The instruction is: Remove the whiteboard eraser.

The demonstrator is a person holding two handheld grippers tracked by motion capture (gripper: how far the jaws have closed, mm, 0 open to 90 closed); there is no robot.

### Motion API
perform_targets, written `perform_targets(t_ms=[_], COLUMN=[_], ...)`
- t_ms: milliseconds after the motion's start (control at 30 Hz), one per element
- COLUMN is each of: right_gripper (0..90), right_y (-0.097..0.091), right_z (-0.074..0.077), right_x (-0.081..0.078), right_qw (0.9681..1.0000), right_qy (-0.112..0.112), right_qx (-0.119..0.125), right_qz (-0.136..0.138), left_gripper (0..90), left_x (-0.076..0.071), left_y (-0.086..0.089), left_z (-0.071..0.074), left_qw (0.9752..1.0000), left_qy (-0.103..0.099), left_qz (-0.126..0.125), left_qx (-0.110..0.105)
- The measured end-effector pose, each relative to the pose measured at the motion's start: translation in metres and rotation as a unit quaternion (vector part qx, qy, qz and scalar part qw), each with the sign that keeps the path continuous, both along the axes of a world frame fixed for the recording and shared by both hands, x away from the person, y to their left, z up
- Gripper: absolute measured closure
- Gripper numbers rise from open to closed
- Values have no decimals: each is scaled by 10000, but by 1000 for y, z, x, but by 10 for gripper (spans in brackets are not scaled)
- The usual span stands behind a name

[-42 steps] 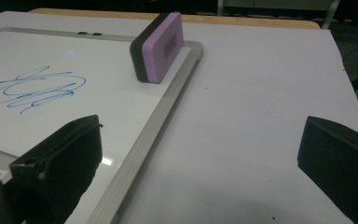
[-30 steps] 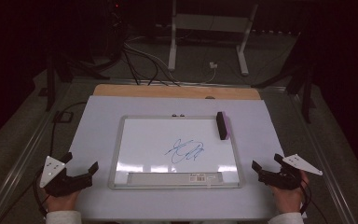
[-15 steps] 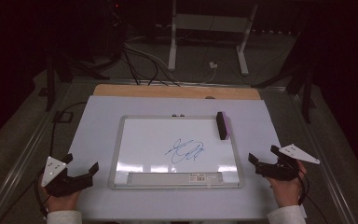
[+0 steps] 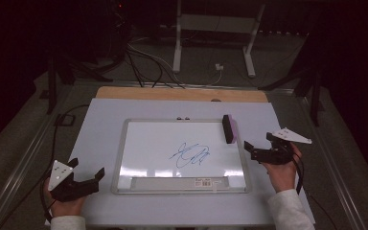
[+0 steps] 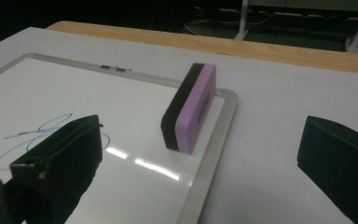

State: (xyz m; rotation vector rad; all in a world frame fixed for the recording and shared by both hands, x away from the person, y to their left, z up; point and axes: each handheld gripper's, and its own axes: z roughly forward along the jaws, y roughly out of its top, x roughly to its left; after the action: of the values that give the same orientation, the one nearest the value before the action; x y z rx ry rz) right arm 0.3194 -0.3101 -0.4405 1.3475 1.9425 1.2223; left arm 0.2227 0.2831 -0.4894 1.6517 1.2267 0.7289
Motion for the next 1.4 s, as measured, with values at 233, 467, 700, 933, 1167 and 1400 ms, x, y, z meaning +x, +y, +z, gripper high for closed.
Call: perform_targets(t_ms=[233, 467, 700, 933, 1167, 1400], right_gripper=[2, 7, 95, 237, 431, 545], right_y=[8, 15, 20, 18, 19, 23], right_z=[-1, -1, -11, -25, -33, -41], right_x=[21, 39, 61, 76, 82, 86], right_qw=[9999, 9997, 9983, 9956, 9927, 9889], right_qy=[132, 241, 540, 788, 1039, 1349], right_qx=[47, 87, 229, 469, 544, 609], right_qz=[-2, 36, -60, -197, -281, -166], left_gripper=[5, 5, 5, 5, 5, 5], left_x=[0, 0, 0, 0, 0, 0], left_y=[0, 0, 0, 1, 0, 0], left_z=[-1, -1, -1, -1, -1, -1], left_qw=[10000, 10000, 10000, 10000, 10000, 10000], left_qy=[8, 7, 8, 11, 12, 12], left_qz=[7, -1, -4, -4, -26, -25], left_qx=[-3, 3, -7, -28, -8, -10])
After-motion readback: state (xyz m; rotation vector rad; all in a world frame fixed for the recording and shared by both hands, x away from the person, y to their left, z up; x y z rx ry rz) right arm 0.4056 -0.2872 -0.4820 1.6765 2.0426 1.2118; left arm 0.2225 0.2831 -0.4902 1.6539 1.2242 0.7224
